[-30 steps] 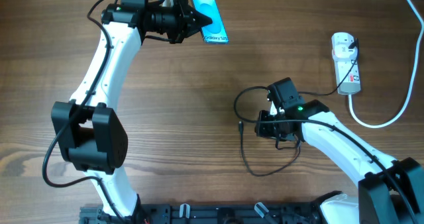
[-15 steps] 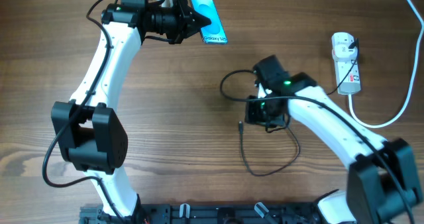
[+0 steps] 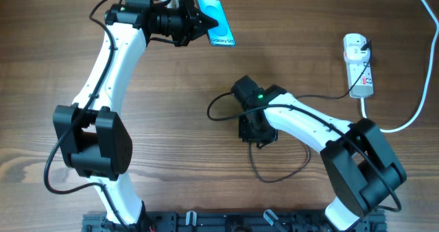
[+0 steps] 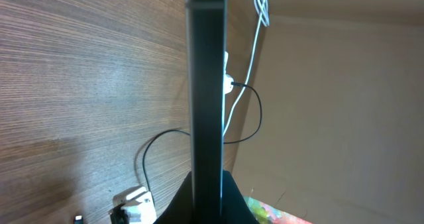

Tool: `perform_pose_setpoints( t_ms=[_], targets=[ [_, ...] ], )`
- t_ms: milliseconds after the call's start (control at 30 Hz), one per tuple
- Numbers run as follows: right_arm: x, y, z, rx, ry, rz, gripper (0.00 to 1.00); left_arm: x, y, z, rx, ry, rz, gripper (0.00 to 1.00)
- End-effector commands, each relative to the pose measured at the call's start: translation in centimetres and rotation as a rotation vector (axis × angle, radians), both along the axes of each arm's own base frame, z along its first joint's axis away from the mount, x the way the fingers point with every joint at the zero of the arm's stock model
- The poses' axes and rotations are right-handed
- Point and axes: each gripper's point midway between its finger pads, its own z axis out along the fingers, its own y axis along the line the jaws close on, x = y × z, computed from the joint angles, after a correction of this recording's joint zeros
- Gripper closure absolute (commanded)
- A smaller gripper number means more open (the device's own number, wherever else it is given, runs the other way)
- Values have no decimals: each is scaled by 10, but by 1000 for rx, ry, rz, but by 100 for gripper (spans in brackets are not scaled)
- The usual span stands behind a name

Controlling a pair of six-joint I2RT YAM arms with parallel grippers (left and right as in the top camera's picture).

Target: Plug charger to phone and switch on socket

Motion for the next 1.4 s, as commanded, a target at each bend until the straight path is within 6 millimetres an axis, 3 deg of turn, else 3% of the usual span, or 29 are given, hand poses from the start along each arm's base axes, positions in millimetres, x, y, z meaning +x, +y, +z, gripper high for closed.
perform_pose_setpoints(
  t_ms=[0,100,567,1033,1367],
  targets=[
    [0,3,-3,-28,-18,5,72,-3,0,13,-7,-50,-20,96],
    [-4,12,-6,-28,-25,29,72,-3,0,13,-7,-51,-20,96],
    [2,6,-12,-78,-53,11,72,-4,0,13,-7,-47,-20,96],
    [1,6,-17,-77,-51,14,85,-4,0,13,-7,-46,-20,96],
    [3,3,-17,-71,-46,21,89,-4,0,13,-7,-46,-20,96]
  ],
)
